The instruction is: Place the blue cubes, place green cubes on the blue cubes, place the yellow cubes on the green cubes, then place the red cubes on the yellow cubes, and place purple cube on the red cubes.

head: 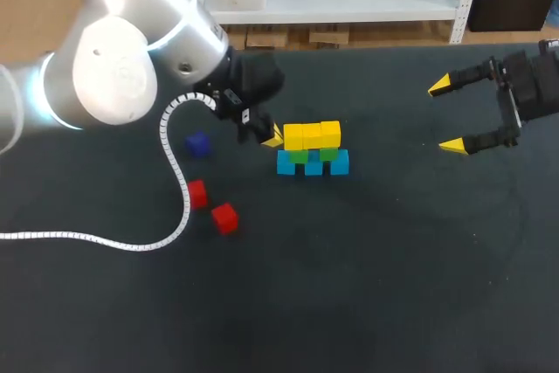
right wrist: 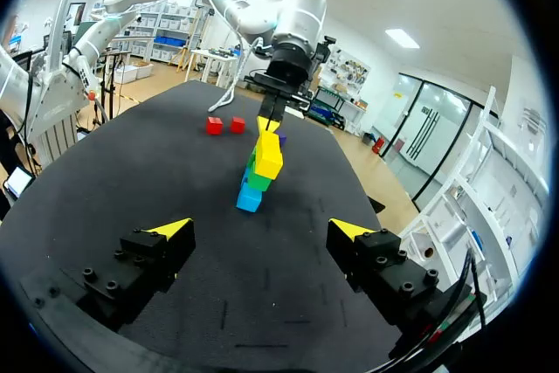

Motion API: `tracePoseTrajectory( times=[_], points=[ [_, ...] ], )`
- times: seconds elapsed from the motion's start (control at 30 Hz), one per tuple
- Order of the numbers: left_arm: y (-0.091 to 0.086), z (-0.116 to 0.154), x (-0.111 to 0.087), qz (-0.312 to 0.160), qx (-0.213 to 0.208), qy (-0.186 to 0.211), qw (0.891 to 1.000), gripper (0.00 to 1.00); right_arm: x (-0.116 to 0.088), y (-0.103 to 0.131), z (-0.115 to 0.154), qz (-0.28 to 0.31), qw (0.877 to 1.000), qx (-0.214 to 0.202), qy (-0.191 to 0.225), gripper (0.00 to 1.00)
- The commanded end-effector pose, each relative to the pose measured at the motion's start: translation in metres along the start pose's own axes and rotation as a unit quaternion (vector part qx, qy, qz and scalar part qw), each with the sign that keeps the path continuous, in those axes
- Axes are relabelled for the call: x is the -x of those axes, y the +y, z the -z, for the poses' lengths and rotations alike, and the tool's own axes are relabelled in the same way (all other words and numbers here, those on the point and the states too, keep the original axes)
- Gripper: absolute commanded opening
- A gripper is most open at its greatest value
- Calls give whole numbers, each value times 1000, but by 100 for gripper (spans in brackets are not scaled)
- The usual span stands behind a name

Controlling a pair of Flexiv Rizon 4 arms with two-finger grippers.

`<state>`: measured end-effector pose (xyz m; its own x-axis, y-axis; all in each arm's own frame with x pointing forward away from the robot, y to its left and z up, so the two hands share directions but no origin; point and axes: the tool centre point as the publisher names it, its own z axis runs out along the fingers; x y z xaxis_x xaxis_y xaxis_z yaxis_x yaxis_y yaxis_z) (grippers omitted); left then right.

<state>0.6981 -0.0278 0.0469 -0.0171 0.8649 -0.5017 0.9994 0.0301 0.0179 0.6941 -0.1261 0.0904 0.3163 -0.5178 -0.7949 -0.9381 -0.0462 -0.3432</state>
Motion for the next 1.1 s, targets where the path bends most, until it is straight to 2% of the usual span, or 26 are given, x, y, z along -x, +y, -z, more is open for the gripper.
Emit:
tracePoseTrajectory(
  times=[0.03,0.17,0.2,0.23,0.27,0.5,0.7,1.1],
  points=[
    [0,-1,0,0,-1,0,1000,0,0,0,0,0,1000,0,1,100],
    [-2,-1,-1,4,-4,4,1000,0,0,0,0,0,1000,0,1,100],
    [-2,-1,-2,7,-5,7,1000,12,0,0,0,0,1000,0,1,100],
    [-3,-1,-3,10,-11,11,1000,37,0,0,0,0,1000,0,1,100],
    [-3,0,-4,10,-10,12,1000,100,0,0,0,0,1000,0,1,100],
    [-10,12,-21,24,-6,25,999,100,0,0,0,0,1000,0,1,100],
    [-24,21,-35,21,0,31,999,100,0,0,0,0,1000,0,1,100],
    [-48,46,-78,90,39,40,994,100,0,0,0,0,1000,0,1,100]
  ],
)
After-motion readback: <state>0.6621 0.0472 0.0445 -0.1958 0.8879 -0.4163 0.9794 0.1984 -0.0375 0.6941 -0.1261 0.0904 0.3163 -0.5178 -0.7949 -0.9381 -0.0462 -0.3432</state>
